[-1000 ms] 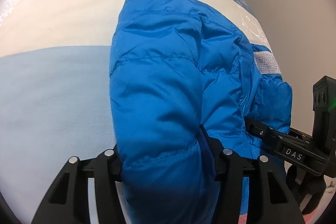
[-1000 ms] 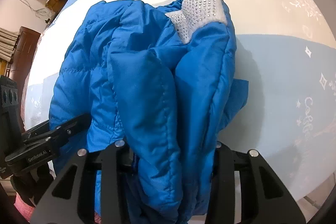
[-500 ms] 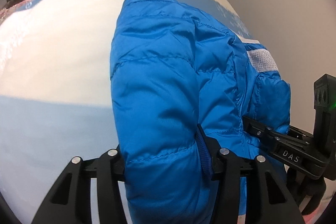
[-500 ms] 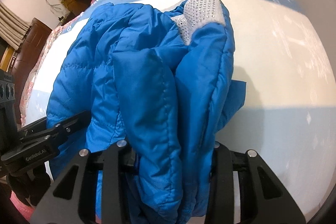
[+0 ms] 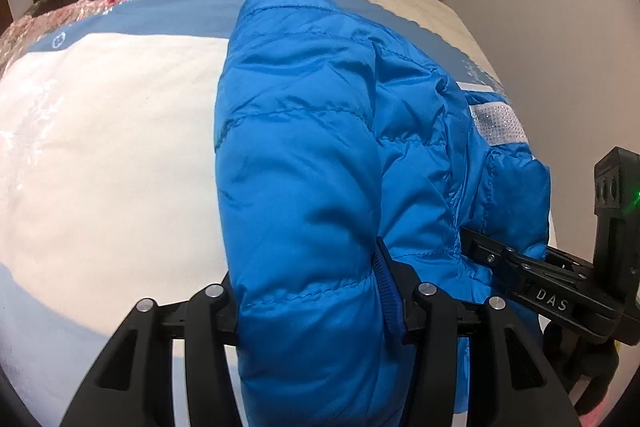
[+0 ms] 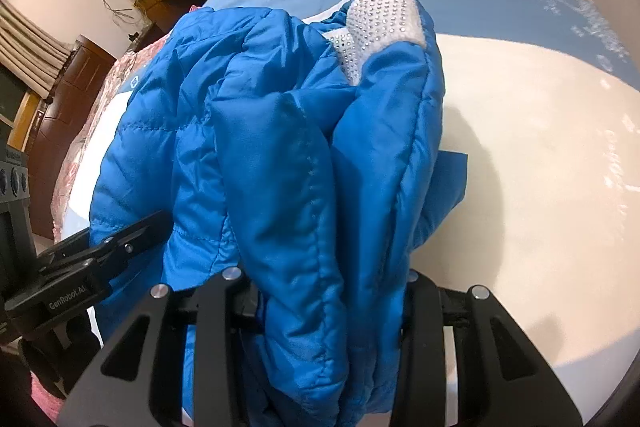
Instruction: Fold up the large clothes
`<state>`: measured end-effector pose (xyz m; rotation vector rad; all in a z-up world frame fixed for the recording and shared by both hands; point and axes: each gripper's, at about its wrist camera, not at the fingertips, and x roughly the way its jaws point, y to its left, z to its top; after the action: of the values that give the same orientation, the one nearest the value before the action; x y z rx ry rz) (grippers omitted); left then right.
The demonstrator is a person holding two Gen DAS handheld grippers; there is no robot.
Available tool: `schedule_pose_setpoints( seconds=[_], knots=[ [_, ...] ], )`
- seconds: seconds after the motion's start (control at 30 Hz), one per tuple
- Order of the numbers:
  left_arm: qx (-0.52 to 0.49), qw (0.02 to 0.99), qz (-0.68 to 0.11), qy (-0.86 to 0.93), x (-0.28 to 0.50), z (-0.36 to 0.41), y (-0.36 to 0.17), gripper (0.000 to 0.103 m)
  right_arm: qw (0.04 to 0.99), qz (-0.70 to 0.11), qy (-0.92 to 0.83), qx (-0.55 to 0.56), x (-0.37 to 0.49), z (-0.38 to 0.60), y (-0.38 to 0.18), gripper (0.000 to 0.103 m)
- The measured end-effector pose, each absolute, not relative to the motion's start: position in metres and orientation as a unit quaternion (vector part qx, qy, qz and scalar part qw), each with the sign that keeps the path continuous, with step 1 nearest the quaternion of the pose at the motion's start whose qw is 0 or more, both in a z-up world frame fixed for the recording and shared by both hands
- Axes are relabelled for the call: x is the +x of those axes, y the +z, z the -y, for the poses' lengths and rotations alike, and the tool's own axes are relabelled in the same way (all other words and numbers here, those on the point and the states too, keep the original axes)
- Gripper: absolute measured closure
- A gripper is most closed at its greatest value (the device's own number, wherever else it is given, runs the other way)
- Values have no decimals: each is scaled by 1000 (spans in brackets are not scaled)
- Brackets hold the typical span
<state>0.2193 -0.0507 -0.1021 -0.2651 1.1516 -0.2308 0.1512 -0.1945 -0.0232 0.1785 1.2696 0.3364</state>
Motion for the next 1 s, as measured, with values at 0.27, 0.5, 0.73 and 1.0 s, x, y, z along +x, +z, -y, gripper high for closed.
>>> schedule_pose_setpoints(
  seconds=[0.27, 0.5, 0.73, 1.0],
  knots=[
    [-128, 814, -556, -109, 235, 43, -138, 46, 775, -605, 160, 90, 169, 196, -54, 62],
    [-136, 810, -560, -111, 234, 43, -138, 43, 771, -608, 154, 111, 171, 213, -53, 52],
    [-109, 817, -559, -90, 217, 44, -119, 39, 781, -606, 129, 78, 156, 232, -29, 38],
    [-56, 838, -543, -27, 198, 62, -116, 38, 786, -608, 100, 43, 133, 233, -26, 39]
  ],
)
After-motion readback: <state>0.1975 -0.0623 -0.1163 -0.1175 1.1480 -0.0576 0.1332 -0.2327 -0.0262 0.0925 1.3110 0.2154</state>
